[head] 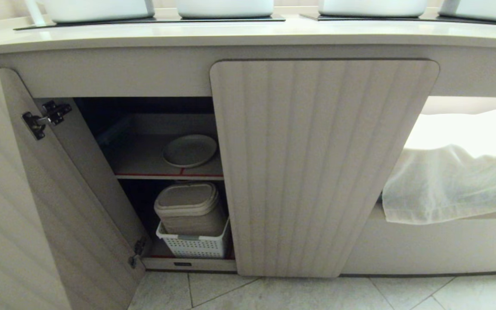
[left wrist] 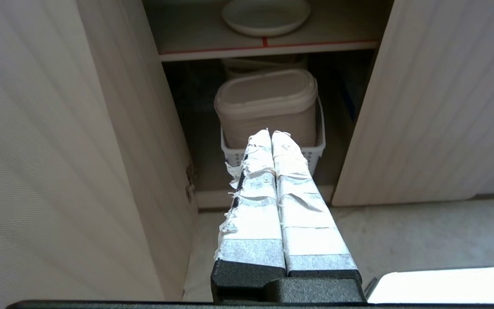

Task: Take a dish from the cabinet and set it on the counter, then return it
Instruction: Take the plate from the cabinet

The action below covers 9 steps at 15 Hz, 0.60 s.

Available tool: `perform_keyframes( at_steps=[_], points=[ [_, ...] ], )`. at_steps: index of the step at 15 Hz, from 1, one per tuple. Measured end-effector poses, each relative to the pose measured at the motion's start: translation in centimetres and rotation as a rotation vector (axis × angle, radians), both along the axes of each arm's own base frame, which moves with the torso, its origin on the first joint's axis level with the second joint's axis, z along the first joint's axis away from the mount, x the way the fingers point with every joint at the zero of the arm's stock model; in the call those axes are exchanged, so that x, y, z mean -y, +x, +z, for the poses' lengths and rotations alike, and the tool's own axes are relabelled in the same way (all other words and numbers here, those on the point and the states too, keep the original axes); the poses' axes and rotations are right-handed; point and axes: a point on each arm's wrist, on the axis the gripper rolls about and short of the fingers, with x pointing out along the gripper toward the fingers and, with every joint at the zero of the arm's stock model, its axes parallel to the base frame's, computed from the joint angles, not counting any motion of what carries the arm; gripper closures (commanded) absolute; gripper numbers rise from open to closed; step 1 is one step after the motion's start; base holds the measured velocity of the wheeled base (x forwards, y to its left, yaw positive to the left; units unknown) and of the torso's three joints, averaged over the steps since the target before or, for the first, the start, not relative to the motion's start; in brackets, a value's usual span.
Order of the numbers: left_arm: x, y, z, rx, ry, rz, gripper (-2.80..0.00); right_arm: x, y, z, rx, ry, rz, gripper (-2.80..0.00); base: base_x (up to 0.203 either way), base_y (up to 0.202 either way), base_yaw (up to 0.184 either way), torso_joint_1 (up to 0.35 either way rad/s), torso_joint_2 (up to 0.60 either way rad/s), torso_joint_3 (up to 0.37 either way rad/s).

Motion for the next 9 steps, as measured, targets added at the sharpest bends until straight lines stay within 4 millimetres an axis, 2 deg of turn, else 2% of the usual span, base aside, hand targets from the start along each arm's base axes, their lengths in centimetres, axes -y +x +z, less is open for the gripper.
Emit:
perform_keyframes(
  at_steps=[4, 9],
  points=[
    [0.0, 1.5, 1.9, -0.081, -0.004, 0.007, 0.00, 0.0, 0.0, 0.0, 0.001, 0.000, 0.000, 0.00, 0.000, 0.000, 0.000, 0.000, 0.00, 0.000],
    [-0.1, 4.6, 6.0, -0.160, -0.009, 0.034, 0.00, 0.0, 0.0, 0.0, 0.001, 0.000, 0.000, 0.00, 0.000, 0.000, 0.000, 0.000, 0.00, 0.000]
  ],
)
